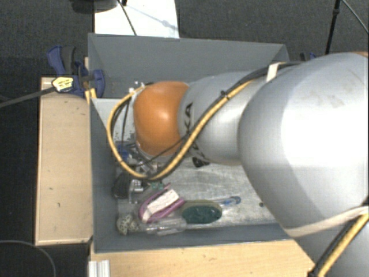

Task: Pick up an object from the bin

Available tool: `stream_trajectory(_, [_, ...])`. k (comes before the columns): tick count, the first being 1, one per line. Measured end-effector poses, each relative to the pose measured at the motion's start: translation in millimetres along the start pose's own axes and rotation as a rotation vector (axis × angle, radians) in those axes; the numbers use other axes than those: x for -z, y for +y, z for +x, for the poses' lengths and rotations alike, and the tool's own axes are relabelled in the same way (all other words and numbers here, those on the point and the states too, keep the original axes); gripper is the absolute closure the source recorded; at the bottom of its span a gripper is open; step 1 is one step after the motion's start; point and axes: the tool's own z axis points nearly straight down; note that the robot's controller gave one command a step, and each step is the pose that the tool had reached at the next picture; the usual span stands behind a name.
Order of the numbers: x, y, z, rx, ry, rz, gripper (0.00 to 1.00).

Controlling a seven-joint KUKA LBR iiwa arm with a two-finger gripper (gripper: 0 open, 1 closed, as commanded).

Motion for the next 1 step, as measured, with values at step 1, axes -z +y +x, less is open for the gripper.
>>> stream_trajectory(1, [173.0,-34.6,-13.5,0.315,-0.007,0.000,1.00])
